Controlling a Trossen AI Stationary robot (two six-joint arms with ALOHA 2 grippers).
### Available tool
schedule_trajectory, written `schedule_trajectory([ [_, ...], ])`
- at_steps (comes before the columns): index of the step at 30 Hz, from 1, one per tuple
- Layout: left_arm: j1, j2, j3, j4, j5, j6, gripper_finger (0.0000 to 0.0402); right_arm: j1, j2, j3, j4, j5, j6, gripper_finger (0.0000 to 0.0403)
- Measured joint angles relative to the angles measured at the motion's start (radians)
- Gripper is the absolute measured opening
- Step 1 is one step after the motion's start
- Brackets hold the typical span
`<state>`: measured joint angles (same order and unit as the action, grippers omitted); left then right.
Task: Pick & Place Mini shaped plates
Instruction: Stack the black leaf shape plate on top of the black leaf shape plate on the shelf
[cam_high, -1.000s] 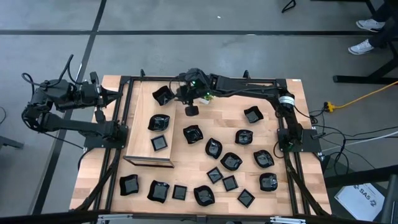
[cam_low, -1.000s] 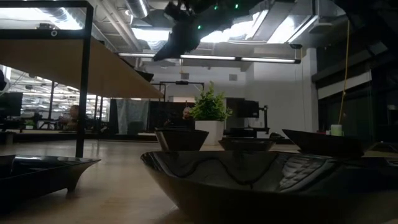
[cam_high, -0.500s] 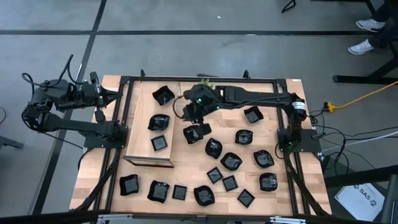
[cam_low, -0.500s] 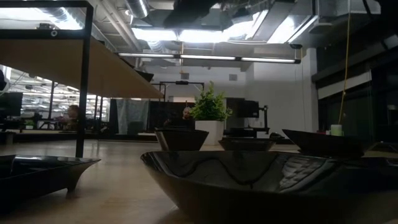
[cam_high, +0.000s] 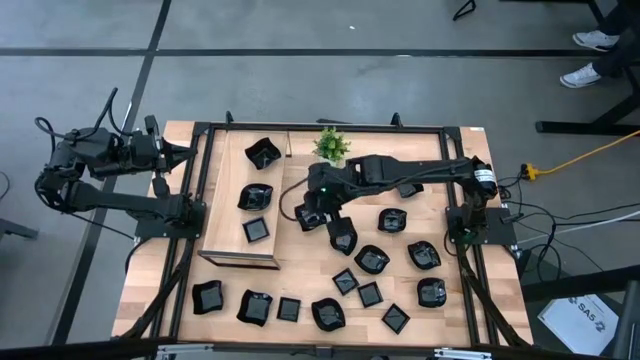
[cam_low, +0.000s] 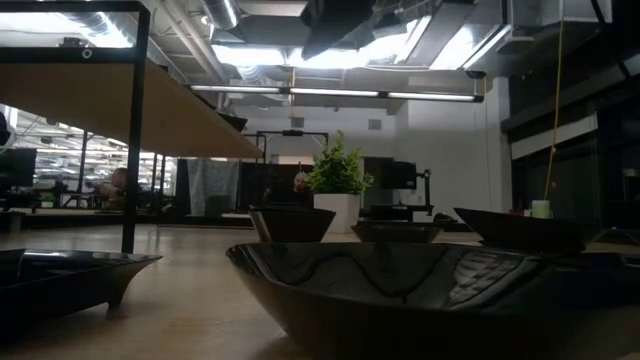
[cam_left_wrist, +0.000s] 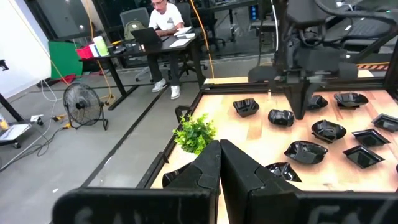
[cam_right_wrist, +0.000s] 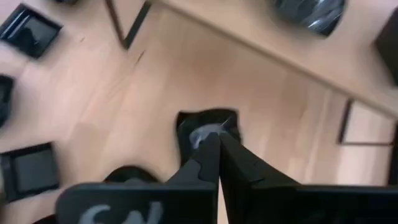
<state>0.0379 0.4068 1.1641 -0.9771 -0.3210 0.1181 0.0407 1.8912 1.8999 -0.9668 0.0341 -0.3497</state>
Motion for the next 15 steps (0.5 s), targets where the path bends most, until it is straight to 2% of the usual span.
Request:
schedule_trajectory([
  [10, 0.0, 0.0, 0.0, 0.0, 0.0, 0.0, 0.0004, 0.015, -0.007, -0.016, -0.177, 0.001, 0.101, 0.0004],
  [15, 0.0, 0.0, 0.0, 0.0, 0.0, 0.0, 0.0004, 0.037, -0.047, -0.08, -0.159, 0.0, 0.137, 0.0012],
])
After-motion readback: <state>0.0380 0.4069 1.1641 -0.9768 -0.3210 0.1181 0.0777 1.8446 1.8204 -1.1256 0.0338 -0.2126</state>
